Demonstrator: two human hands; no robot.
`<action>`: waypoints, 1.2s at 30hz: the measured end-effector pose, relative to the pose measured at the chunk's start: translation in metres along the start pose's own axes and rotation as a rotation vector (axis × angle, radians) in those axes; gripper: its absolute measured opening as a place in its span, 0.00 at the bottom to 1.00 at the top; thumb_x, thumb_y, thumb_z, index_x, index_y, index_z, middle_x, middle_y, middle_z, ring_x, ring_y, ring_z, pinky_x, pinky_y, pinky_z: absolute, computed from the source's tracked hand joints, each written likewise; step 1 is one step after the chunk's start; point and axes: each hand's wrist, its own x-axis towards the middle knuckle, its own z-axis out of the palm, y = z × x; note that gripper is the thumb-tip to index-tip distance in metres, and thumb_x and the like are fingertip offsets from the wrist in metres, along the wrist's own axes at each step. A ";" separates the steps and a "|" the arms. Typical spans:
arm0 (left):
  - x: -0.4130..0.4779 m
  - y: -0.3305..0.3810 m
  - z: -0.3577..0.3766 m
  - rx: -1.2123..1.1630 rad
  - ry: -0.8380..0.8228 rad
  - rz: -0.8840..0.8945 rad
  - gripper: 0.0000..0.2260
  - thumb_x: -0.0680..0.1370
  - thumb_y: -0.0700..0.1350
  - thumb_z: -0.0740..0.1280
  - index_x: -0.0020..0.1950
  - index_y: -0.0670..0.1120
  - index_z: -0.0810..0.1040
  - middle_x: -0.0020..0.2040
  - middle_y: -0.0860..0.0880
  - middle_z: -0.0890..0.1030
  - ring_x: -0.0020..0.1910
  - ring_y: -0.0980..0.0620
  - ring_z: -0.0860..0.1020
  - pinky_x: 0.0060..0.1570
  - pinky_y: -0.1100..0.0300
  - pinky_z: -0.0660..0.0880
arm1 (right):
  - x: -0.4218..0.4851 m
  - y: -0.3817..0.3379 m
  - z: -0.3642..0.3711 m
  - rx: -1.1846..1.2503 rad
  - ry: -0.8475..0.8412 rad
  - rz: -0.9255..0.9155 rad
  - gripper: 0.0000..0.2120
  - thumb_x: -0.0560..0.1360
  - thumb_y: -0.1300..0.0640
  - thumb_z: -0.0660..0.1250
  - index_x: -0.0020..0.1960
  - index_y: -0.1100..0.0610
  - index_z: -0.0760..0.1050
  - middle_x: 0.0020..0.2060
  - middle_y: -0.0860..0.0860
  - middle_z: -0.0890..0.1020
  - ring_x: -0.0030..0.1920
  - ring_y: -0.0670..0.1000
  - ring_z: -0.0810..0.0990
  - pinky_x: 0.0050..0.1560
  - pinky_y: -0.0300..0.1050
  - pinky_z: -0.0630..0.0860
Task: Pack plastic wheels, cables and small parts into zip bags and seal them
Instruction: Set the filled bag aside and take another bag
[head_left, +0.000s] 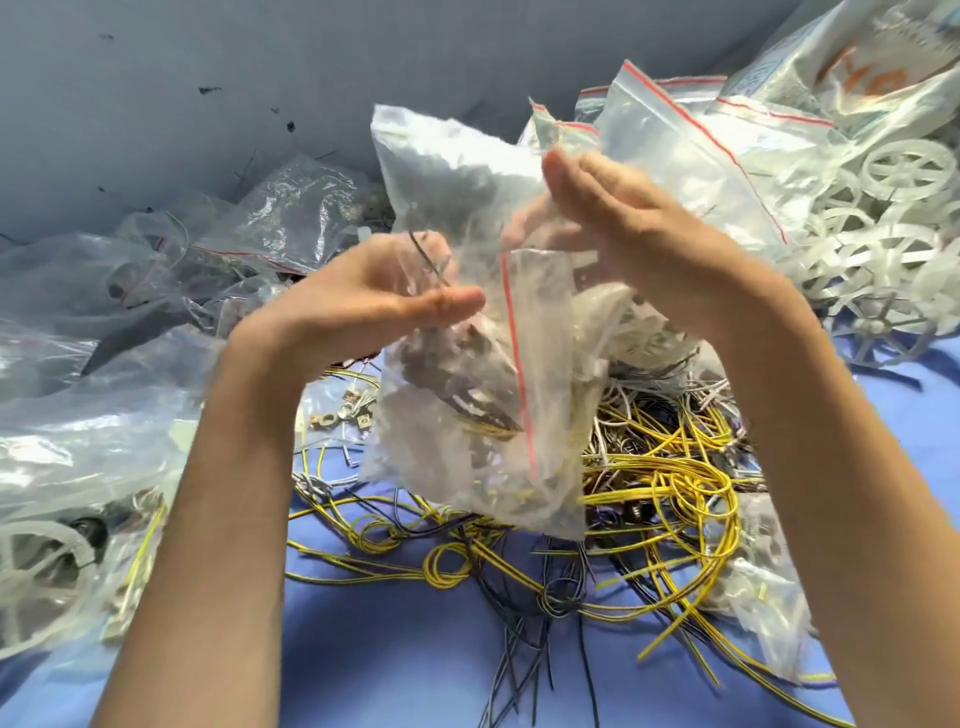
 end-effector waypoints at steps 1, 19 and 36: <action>0.001 0.001 0.000 0.037 0.036 0.011 0.11 0.69 0.48 0.70 0.37 0.42 0.71 0.32 0.52 0.73 0.29 0.59 0.72 0.31 0.68 0.68 | -0.002 0.000 0.000 -0.059 -0.052 0.014 0.21 0.72 0.37 0.64 0.52 0.53 0.68 0.50 0.49 0.81 0.48 0.46 0.80 0.37 0.37 0.78; 0.025 -0.089 -0.044 0.548 0.342 -0.486 0.10 0.78 0.53 0.65 0.52 0.47 0.75 0.53 0.44 0.79 0.55 0.44 0.77 0.57 0.52 0.72 | 0.051 0.024 0.022 -1.152 0.526 0.174 0.35 0.68 0.70 0.61 0.73 0.56 0.55 0.75 0.61 0.53 0.74 0.63 0.56 0.67 0.62 0.61; 0.068 -0.161 -0.117 1.044 0.046 -0.711 0.26 0.61 0.54 0.56 0.47 0.37 0.80 0.52 0.34 0.79 0.49 0.39 0.76 0.45 0.56 0.71 | 0.065 0.081 0.058 -1.189 -0.248 0.113 0.37 0.76 0.33 0.52 0.77 0.46 0.40 0.78 0.51 0.43 0.77 0.50 0.40 0.68 0.68 0.32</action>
